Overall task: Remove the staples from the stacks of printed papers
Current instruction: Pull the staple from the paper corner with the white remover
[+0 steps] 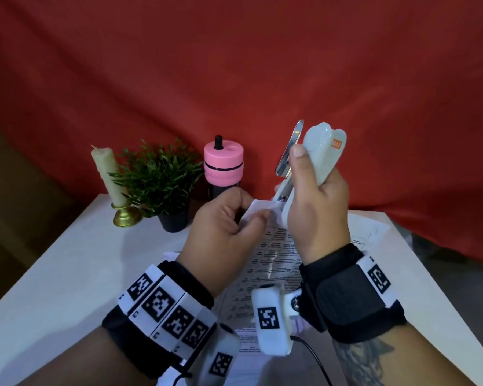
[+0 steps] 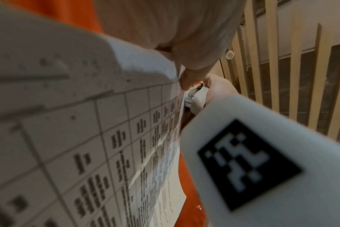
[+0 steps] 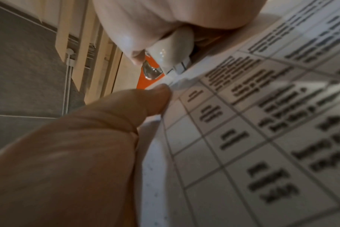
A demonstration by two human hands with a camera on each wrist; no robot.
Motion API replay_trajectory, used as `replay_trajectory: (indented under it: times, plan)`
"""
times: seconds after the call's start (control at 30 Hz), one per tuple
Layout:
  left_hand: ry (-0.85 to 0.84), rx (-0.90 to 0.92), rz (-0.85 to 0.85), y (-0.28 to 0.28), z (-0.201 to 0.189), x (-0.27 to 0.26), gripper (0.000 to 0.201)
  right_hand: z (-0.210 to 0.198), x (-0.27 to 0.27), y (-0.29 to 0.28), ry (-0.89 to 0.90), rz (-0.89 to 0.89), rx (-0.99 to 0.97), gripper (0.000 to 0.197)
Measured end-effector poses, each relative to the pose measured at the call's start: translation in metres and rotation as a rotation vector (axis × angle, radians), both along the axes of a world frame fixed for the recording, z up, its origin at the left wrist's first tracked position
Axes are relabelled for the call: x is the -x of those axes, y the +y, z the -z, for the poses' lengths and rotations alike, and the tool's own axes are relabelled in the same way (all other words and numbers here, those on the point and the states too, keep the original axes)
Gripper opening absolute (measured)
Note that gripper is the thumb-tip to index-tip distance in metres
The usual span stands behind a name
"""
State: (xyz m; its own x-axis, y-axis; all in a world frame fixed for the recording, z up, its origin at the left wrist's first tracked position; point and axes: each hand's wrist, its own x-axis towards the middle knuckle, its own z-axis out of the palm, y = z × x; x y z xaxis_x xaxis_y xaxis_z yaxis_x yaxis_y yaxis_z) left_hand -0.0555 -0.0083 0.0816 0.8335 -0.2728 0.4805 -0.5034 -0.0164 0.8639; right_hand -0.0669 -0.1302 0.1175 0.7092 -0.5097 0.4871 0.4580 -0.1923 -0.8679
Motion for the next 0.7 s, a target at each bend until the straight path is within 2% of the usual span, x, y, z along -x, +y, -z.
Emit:
replay_trajectory:
  times: [0.13,0.2,0.3,0.37,0.47,0.5,0.57,0.63,0.67,0.7]
  plan:
    - [0.000,-0.003,0.002,-0.002,-0.001,0.001,0.026,0.002,-0.001,-0.004,-0.020,-0.010,0.001,0.035]
    - [0.011,0.008,0.026,-0.004,-0.002,0.002,0.023,0.002,-0.002,-0.006,-0.028,-0.010,0.005,0.039]
    - [0.022,-0.006,0.077,-0.006,-0.002,0.005,0.016,-0.001,-0.002,-0.009,-0.048,-0.004,0.036,0.034]
    - [0.011,-0.073,0.108,-0.007,-0.002,0.006,0.009,-0.002,-0.003,-0.010,-0.046,-0.001,0.019,0.034]
    - [-0.072,-0.187,0.071,-0.005,0.001,0.002,0.026,0.003,-0.005,-0.014,-0.040,-0.062,-0.082,0.032]
    - [-0.101,-0.172,0.056,-0.003,0.002,0.000,0.032,0.005,-0.005,-0.015,-0.051,-0.076,-0.119,0.035]
    - [-0.184,-0.102,0.027,0.002,0.002,-0.006,0.041,0.007,-0.001,-0.018,-0.101,-0.050,-0.137,0.059]
    - [-0.278,-0.059,0.027,0.006,0.002,-0.011,0.030,0.010,0.004,-0.022,-0.162,-0.017,-0.108,0.079]
    - [-0.308,-0.042,0.031,0.007,0.001,-0.012,0.023,0.011,0.007,-0.025,-0.198,-0.010,-0.094,0.074]
    - [-0.330,-0.021,0.029,0.007,0.001,-0.014,0.021,0.012,0.009,-0.028,-0.238,0.017,-0.070,0.058]
